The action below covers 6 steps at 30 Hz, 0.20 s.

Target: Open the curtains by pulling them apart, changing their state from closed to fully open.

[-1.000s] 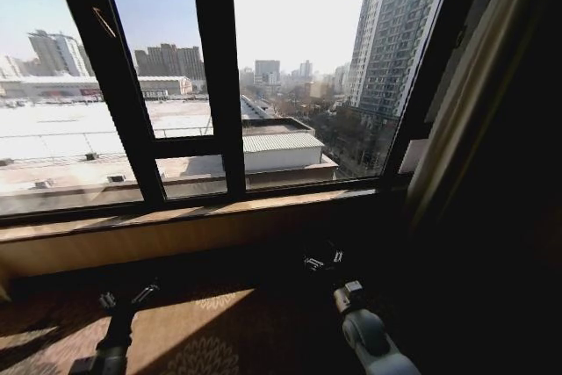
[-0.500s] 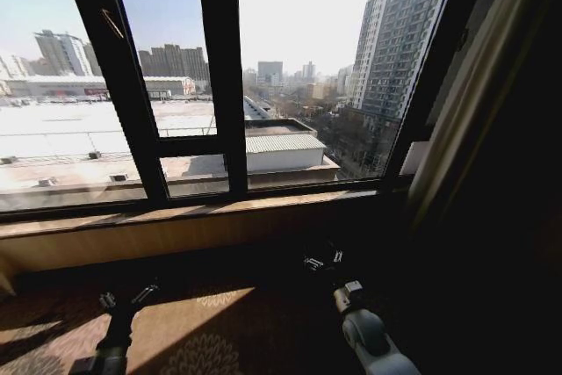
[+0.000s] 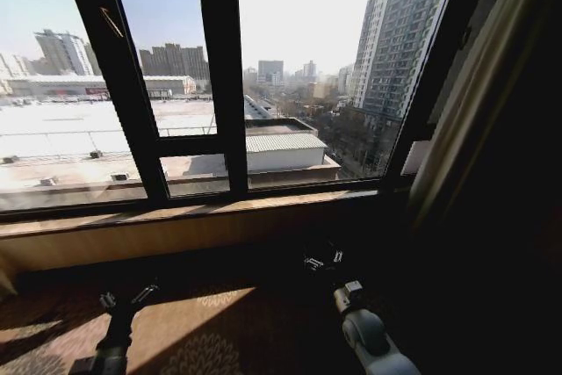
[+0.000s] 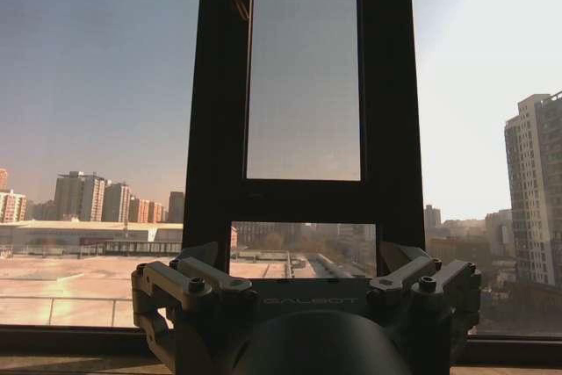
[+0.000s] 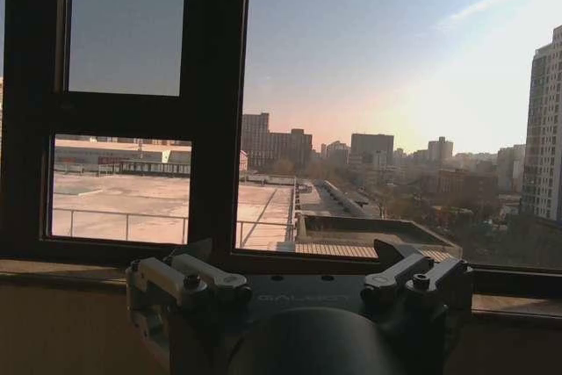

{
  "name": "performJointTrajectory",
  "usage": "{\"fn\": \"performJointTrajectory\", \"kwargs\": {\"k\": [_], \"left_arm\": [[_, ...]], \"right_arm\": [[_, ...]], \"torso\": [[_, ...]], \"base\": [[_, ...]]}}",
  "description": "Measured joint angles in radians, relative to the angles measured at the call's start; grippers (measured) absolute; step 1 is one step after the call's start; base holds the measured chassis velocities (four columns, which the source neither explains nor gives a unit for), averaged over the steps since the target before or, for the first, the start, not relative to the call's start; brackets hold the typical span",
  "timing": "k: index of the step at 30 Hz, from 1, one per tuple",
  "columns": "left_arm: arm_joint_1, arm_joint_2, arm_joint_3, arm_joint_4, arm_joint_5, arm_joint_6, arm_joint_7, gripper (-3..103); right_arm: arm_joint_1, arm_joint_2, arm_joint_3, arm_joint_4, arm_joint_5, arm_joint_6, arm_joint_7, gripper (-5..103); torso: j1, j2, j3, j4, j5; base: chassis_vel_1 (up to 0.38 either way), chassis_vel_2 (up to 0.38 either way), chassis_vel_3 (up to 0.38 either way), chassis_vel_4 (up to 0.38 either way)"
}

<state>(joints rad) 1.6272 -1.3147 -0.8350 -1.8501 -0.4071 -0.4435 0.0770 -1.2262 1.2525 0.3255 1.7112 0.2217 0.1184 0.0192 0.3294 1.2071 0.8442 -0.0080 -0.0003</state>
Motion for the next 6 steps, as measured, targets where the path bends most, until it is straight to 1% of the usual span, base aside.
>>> {"fn": "performJointTrajectory", "kwargs": {"k": [3,6], "left_arm": [[0.0,0.0,0.0,0.0,0.0,0.0,0.0,100],[0.0,0.0,0.0,0.0,0.0,0.0,0.0,100]], "right_arm": [[0.0,0.0,0.0,0.0,0.0,0.0,0.0,100],[0.0,0.0,0.0,0.0,0.0,0.0,0.0,100]], "torso": [[0.0,0.0,0.0,-0.0001,0.0],[0.0,0.0,0.0,0.0,0.0001]], "base": [[0.0,0.0,0.0,0.0],[0.049,0.05,0.055,0.043]]}}
